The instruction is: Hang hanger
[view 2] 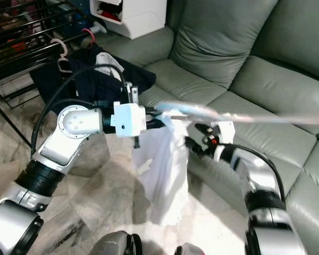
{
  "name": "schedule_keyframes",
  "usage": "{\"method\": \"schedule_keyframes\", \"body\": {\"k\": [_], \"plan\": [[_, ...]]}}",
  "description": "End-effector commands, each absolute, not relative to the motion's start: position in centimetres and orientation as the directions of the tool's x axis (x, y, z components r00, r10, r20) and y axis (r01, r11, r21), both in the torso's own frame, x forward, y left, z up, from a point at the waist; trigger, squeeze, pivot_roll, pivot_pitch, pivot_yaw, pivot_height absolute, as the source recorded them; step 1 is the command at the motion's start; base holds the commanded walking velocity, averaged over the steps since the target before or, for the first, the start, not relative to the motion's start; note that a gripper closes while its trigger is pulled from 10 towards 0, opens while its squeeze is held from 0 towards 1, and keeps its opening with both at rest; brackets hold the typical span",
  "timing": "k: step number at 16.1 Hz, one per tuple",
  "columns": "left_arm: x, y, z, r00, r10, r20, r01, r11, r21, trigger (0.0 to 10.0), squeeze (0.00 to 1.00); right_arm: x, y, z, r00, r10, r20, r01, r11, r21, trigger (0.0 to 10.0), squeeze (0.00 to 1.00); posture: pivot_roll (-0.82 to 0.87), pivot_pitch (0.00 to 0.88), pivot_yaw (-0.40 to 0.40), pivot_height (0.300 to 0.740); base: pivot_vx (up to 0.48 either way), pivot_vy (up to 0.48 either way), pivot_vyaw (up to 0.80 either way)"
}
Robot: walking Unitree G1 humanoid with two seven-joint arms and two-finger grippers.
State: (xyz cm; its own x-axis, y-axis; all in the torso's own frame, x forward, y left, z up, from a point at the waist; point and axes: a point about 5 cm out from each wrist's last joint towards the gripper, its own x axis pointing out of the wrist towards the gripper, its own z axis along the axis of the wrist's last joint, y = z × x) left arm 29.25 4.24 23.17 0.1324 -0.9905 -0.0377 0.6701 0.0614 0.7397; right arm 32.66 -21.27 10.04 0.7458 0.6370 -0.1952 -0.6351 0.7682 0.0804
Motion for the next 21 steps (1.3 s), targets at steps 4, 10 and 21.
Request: {"method": "schedule_keyframes", "body": {"k": [4,10,21], "plan": [[27.1,3.2,25.8,0.026,-0.998,0.048,0.647,0.054,0.76,1.8,0.0,33.4,-22.6,8.3,0.811,0.47,-0.347,-0.477,0.876,0.07,10.0,0.0,-0.01,0.01,0.002,0.74,0.0,0.0,0.0],[25.6,2.4,28.2,-0.016,-0.992,0.124,0.642,0.084,0.762,1.5,0.0,32.8,-27.2,6.5,0.887,0.037,-0.461,0.028,0.99,0.135,0.0,0.0,-0.01,0.01,-0.004,0.74,0.0,0.0,0.0],[32.9,12.8,11.8,0.558,-0.79,-0.254,0.778,0.391,0.492,0.0,0.0,35.7,-31.7,17.9,0.953,-0.296,0.065,0.29,0.953,0.088,0.0,0.0,-0.07,0.009,0.009,0.74,0.0,0.0,0.0]]}}
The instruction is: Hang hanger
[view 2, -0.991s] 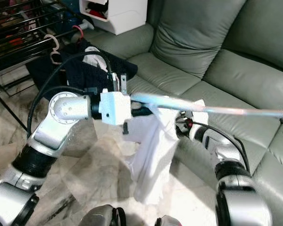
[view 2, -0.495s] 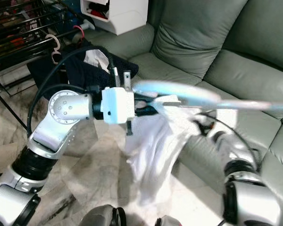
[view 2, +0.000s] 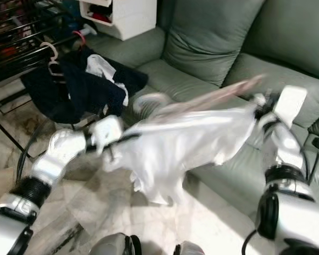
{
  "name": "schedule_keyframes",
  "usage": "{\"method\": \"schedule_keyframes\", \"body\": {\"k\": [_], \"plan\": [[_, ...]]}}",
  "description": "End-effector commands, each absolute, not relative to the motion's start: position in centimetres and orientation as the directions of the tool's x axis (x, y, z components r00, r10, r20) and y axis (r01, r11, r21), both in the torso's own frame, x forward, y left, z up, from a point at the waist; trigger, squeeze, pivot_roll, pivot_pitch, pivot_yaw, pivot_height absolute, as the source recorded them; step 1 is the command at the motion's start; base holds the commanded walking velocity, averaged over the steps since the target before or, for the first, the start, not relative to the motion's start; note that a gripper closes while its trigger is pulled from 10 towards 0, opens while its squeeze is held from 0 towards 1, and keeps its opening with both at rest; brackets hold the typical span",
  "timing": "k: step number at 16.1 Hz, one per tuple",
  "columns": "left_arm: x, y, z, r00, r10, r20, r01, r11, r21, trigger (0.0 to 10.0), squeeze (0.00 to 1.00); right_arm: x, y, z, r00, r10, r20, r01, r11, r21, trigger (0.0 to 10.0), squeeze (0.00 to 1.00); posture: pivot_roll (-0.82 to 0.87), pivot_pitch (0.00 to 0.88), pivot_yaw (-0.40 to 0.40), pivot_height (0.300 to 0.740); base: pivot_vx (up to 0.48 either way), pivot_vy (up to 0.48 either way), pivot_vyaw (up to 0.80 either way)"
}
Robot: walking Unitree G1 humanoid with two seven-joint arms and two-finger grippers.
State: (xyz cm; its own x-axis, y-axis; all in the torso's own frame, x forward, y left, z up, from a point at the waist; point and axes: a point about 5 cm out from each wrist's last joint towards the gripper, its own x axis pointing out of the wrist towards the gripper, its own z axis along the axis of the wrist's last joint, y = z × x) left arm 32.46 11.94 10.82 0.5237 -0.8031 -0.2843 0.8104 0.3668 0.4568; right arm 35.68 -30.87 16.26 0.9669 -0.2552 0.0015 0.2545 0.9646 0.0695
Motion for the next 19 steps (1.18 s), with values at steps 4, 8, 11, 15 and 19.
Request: {"method": "schedule_keyframes", "body": {"k": [4,8,11,15,19], "plan": [[33.6,13.5,10.9,0.665,-0.731,-0.154,0.729,0.589,0.349,0.0,0.0,35.5,-31.9,19.3,0.939,-0.3,0.168,0.291,0.954,0.075,0.0,0.0,-0.07,0.012,0.0,0.74,0.0,0.0,0.0],[33.0,12.5,11.7,0.572,-0.816,-0.084,0.792,0.523,0.315,0.0,0.0,35.6,-32.3,19.5,0.929,-0.335,0.157,0.331,0.942,0.05,0.0,0.0,-0.08,0.011,0.0,0.74,0.0,0.0,0.0],[32.0,12.0,10.9,0.492,-0.862,-0.12,0.843,0.437,0.314,0.0,0.0,35.9,-32.5,20.2,0.911,-0.375,0.17,0.367,0.927,0.075,0.0,0.0,-0.07,0.012,0.0,0.74,0.0,0.0,0.0],[30.6,12.2,8.4,0.397,-0.879,-0.263,0.894,0.305,0.329,0.0,0.0,36.3,-32.3,21.9,0.895,-0.383,0.23,0.363,0.923,0.127,0.0,0.0,-0.07,0.013,0.001,0.74,0.0,0.0,0.0],[30.4,12.5,6.4,0.375,-0.829,-0.415,0.91,0.242,0.338,0.0,0.0,36.9,-31.1,24.2,0.894,-0.299,0.334,0.277,0.954,0.114,0.0,0.0,-0.09,0.016,0.008,0.74,0.0,0.0,0.0]]}}
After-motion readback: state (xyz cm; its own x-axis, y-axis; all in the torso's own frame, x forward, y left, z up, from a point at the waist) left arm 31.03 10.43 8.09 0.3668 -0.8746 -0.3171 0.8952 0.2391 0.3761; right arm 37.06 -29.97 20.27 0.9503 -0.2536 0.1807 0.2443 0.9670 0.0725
